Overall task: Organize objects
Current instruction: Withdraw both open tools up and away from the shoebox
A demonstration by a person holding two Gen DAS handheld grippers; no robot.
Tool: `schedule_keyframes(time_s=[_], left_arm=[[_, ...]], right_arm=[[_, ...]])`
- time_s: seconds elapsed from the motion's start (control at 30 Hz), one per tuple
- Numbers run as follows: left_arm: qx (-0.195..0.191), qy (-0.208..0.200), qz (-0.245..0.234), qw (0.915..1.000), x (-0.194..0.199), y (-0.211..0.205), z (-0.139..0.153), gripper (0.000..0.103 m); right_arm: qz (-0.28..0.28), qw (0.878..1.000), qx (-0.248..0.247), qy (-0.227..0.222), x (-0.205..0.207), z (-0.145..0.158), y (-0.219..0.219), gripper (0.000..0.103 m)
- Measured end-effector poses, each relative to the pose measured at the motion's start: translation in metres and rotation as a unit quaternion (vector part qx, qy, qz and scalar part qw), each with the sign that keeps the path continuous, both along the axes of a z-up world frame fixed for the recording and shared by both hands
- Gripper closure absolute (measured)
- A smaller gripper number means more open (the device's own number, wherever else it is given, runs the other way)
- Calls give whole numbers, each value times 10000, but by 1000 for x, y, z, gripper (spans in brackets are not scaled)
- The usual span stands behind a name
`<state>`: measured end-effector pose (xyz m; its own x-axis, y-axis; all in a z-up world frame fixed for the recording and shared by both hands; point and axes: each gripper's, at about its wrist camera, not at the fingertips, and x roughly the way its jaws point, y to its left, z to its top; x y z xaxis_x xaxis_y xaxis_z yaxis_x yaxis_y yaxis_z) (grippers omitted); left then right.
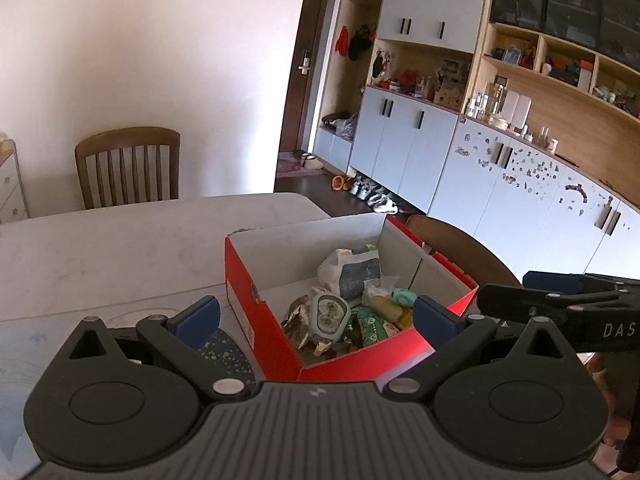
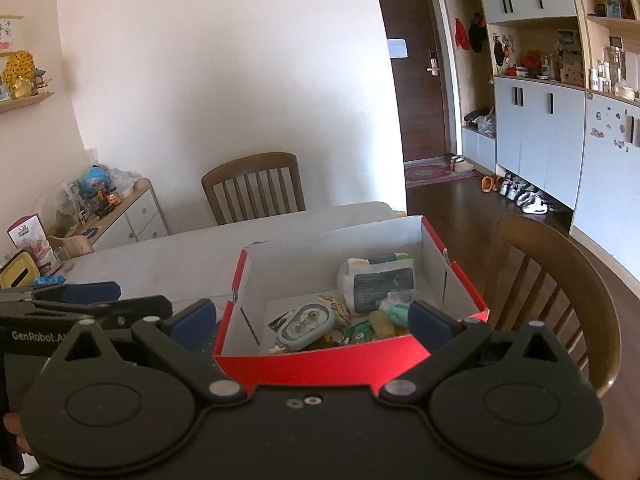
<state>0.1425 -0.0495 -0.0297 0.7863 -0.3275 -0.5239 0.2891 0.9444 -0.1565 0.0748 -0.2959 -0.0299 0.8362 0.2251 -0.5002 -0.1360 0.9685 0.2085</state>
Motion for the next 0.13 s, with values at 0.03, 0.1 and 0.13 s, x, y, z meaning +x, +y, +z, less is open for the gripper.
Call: schedule_keyframes(time_s=[0.03, 0.1, 0.13], left_arm=[[17, -9, 8, 10000, -1, 0, 0, 0], [46, -33, 16, 10000, -2, 0, 0, 0], [49, -44, 23, 10000, -3, 1, 0, 0]], right_arm=[[-11, 10000, 0, 4, 0, 0, 0, 1], [-23, 10000, 2, 10, 0, -1, 1, 1], [-22, 10000, 8, 14, 0, -1, 1, 1]])
